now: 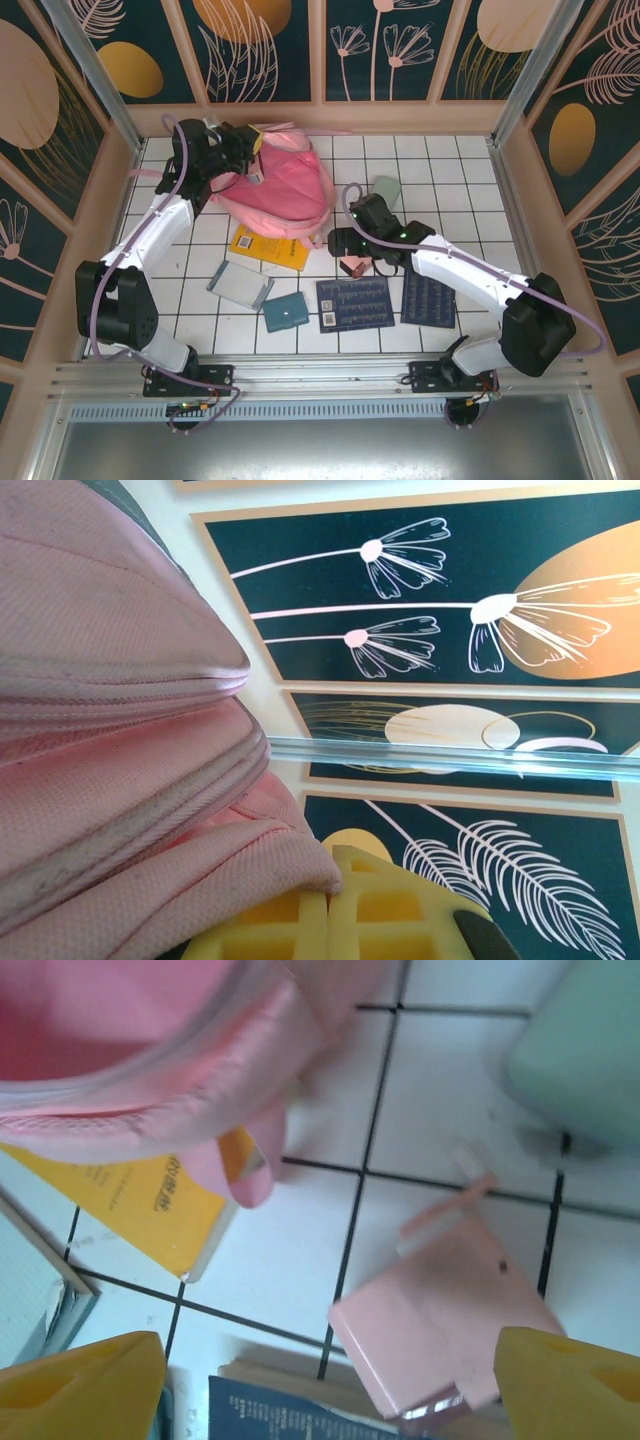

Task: Pack the student bag
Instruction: Place the stapler in the student bag, then pick up the pencil sharpener from the center of the table.

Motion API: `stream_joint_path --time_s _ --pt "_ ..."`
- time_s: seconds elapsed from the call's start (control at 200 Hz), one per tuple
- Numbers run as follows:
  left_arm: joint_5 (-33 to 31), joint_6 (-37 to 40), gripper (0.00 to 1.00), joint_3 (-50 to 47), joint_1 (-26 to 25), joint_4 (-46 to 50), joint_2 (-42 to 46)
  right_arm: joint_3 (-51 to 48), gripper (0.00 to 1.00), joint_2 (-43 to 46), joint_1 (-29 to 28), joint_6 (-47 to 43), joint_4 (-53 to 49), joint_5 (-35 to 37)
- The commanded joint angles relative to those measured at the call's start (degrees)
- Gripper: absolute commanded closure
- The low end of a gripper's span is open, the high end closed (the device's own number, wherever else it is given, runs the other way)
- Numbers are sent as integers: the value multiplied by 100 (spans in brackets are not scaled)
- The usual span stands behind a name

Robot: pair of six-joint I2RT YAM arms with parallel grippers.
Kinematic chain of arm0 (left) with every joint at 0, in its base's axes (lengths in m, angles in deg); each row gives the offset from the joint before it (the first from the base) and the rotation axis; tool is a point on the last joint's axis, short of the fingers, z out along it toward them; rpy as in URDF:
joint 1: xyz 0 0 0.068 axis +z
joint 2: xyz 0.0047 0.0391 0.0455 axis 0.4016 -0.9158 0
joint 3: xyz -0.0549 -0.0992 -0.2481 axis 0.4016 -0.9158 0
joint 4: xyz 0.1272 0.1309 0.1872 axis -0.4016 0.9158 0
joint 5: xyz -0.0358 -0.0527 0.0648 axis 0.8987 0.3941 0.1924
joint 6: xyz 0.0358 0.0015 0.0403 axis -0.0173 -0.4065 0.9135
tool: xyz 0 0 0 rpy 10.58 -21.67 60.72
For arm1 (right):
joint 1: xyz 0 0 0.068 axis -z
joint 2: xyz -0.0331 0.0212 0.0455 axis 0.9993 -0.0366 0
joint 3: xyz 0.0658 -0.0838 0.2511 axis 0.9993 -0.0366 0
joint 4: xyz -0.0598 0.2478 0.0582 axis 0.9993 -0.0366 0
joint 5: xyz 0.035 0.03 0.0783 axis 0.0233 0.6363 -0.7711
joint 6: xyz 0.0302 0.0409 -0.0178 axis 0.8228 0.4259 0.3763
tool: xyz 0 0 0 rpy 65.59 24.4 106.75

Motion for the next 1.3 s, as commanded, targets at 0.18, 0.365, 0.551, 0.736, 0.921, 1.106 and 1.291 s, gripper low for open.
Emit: stream_joint_path --time_s 0.18,0.365,0.551,0.736,0.921,1.106,1.291 --pt "236 111 100 294 -45 -562 -46 958 6 -845 -173 4018 -2196 175" --pt "310 90 100 290 -45 -586 -34 1272 3 -1434 -148 4892 -2369 376" --pt "319 99 100 294 -43 -549 54 975 5 -1716 53 5085 -1732 265" --pt "300 100 100 259 -39 -539 103 789 9 -1990 174 4929 -1319 224" --pt "300 109 100 233 -45 -495 129 538 15 -1978 299 4750 -948 242" --pt "288 109 100 246 -45 -475 129 482 27 -1889 299 4609 -825 366" --pt "267 115 100 267 -45 -436 140 483 39 -1522 299 4422 -896 800"
